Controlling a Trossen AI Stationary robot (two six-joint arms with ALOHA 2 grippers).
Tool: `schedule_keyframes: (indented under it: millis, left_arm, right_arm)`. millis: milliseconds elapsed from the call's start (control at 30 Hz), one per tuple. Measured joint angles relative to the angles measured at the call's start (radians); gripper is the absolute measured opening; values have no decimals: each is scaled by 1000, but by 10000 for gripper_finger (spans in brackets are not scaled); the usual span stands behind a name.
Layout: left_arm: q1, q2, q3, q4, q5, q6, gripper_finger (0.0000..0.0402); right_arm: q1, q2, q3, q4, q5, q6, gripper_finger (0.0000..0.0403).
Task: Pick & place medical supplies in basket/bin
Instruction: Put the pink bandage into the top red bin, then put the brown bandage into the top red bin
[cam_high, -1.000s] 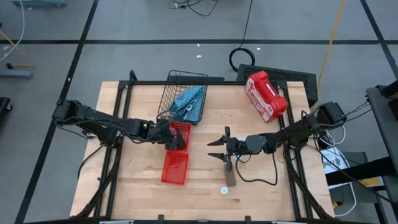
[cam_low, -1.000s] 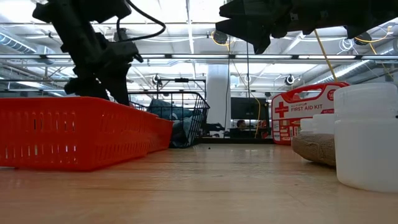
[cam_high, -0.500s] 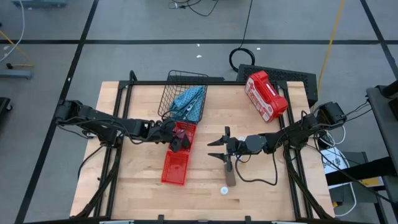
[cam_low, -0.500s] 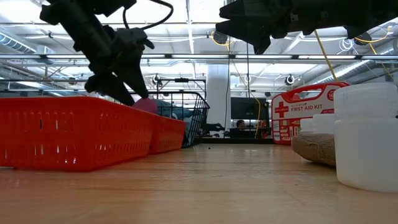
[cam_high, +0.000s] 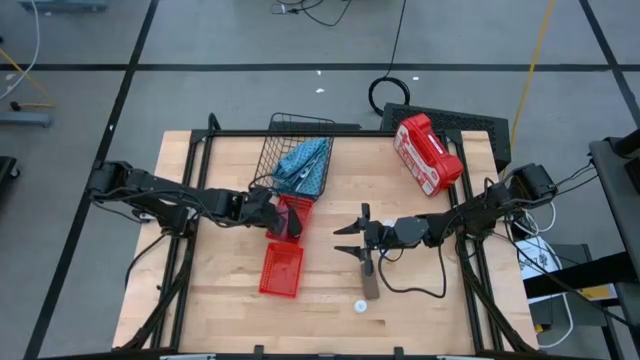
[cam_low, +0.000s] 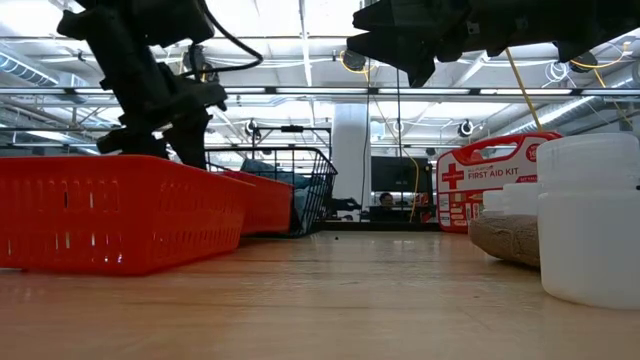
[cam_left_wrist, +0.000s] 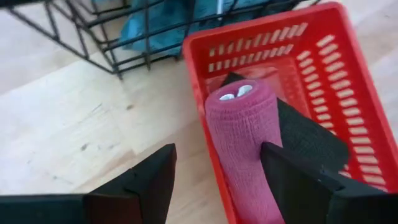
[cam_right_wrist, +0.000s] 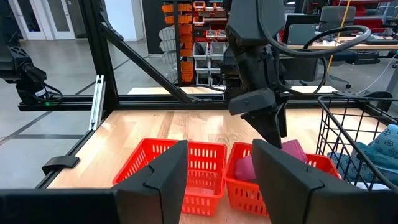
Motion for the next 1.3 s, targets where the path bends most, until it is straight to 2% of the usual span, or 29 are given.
schedule_keyframes:
  millis: [333,900,1067,1300]
  left_arm:
    - [-1,0,0,6,-14,-53,241]
    - [-1,-38,-2,113,75,117,241]
    - [-1,-134,-1,123,80,173,241]
    - [-30,-358,-1,131,64,341,241]
  right_arm:
    - [0,0,0,0,0,0,167]
    - [0,0,0,0,0,0,167]
    - [0,0,0,0,0,0,167]
    - [1,0,0,0,-1,0,167]
